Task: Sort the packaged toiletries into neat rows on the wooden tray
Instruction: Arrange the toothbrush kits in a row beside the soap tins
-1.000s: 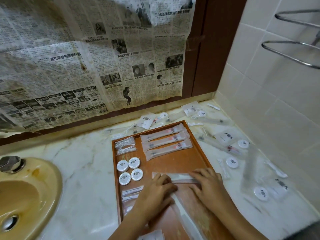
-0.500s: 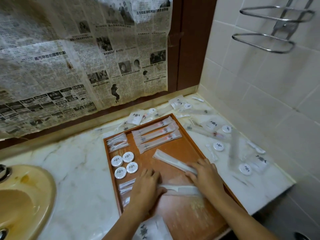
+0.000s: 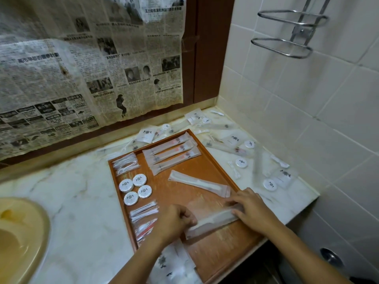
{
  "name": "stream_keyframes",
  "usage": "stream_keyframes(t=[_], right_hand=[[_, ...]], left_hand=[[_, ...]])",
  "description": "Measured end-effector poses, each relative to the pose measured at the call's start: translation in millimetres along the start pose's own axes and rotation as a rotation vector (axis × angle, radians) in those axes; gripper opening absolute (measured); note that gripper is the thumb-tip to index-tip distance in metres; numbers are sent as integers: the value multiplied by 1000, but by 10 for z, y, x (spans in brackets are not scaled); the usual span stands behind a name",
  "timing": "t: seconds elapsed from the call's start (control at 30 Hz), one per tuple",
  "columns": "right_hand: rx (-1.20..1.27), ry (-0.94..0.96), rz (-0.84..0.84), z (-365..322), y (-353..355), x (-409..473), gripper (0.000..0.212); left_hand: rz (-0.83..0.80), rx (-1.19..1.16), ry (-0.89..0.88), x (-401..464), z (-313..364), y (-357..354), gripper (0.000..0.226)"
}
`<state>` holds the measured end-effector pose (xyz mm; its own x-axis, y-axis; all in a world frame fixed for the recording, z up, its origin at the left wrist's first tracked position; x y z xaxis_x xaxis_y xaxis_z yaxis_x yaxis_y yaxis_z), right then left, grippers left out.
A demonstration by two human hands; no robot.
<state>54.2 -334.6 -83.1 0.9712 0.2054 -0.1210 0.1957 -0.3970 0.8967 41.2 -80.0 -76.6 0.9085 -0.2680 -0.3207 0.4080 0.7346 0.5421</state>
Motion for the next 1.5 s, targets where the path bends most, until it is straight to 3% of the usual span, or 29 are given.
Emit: stream_keyframes(t=[0.23,0.43,0.67,0.93,1.37,1.5], right_hand=[[-107,-73,61,179,27,-351,33],[-18,-73,273,279,11,-631,27],[0,69,180,279,-99,-869,28],[-70,-66,317,257,-105,-1035,27],[-129,-136,258,348,-137,-1128,30],[-150,-123,236,362,-142,-1136,51]], left_hand=[[-127,56,-9,-145,37,-199,20],[-132,229,-20,-194,41,-344,11],[-92,278,-29,-231,94,-380,12],[-114,342,-87,-277,124,-414,10],[-73,399,-116,-354,123,-519,8],[-70,418,-113,-365,127,-530,5]])
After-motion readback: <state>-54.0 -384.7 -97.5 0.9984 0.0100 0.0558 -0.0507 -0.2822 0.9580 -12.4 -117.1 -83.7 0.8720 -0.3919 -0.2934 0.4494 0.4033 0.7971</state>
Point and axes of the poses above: each hand's wrist, its own x-axis towards the middle knuckle, its own y-axis out of the back of the hand, z = x × y, the point moved 3 cm from there along x, towards the middle knuckle, and after that the axes turned 4 degrees about -y, right-handed, at the moved point
